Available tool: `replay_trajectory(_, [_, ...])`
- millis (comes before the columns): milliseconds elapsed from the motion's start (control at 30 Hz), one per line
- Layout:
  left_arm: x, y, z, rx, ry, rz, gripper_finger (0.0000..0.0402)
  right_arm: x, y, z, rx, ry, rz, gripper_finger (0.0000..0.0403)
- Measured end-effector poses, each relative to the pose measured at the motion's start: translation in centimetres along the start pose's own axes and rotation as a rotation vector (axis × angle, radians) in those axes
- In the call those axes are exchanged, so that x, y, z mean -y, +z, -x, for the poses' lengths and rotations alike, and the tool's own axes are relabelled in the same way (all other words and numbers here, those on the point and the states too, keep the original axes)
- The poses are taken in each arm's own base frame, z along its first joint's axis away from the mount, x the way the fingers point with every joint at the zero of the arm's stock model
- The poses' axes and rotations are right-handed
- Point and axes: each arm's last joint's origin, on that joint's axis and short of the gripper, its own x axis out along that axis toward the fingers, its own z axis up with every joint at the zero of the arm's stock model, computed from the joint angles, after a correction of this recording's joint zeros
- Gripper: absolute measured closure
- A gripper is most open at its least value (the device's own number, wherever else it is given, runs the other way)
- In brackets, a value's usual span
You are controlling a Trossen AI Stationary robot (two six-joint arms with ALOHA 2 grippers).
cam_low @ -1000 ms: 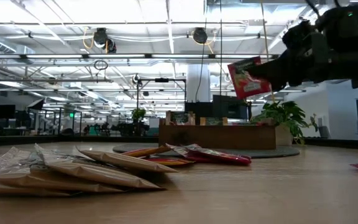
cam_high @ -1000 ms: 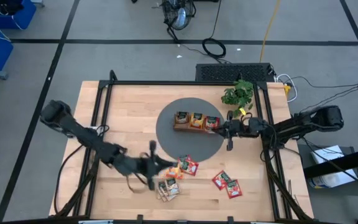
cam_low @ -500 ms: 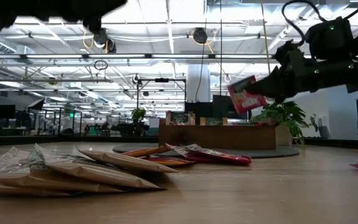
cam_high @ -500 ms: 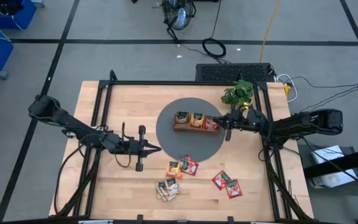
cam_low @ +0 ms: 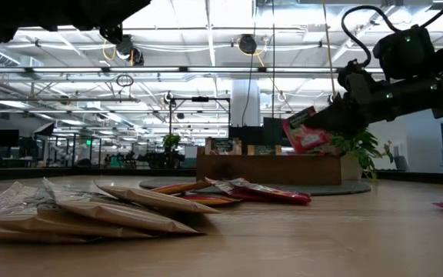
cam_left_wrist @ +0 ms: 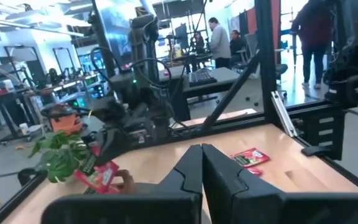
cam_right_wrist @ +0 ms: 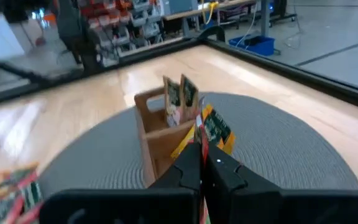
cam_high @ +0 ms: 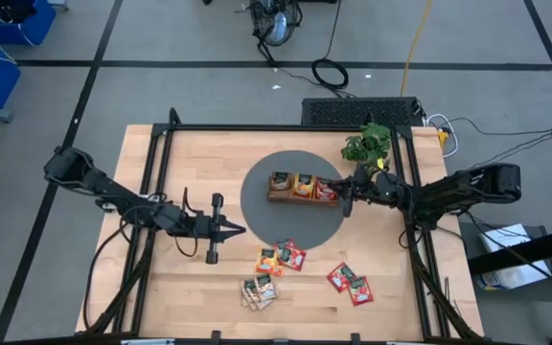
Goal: Pick & Place Tea
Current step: Put the red tea bag to the right section into the wooden organizer
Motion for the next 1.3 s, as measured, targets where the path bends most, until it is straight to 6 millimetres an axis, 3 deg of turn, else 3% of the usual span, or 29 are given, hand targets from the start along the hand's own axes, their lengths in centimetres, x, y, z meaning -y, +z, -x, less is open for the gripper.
replay_trajectory(133, [0.0, 0.0, 0.0, 0.000, 0.000, -0.001, 0.0394, 0.2, -0.8, -0.2, -0.053, -0.036, 0.082, 0.0403])
replay_trajectory(600, [0.0, 0.0, 0.0, -0.002, 0.000, -0.010, 0.0397, 0.6, -1.8, -0.8, -0.079, -0.093, 0.106, 0.0397])
replay_trajectory(833, [0.0, 0.0, 0.0, -0.003, 0.000, -0.003, 0.0383, 0.5, -1.7, -0.8, -0.062, -0.088, 0.103, 0.0366])
replay_trajectory(1033, [0.0, 0.0, 0.0, -0.005, 0.000, -0.001, 0.0397, 0.6, -2.1, -0.8, -0.105, -0.093, 0.093, 0.0335])
replay_trajectory(1300, [0.0, 0.0, 0.0, -0.007, -0.001, 0.002, 0.0387, 0.5, -1.7, -0.8, -0.066, -0.086, 0.092, 0.0276])
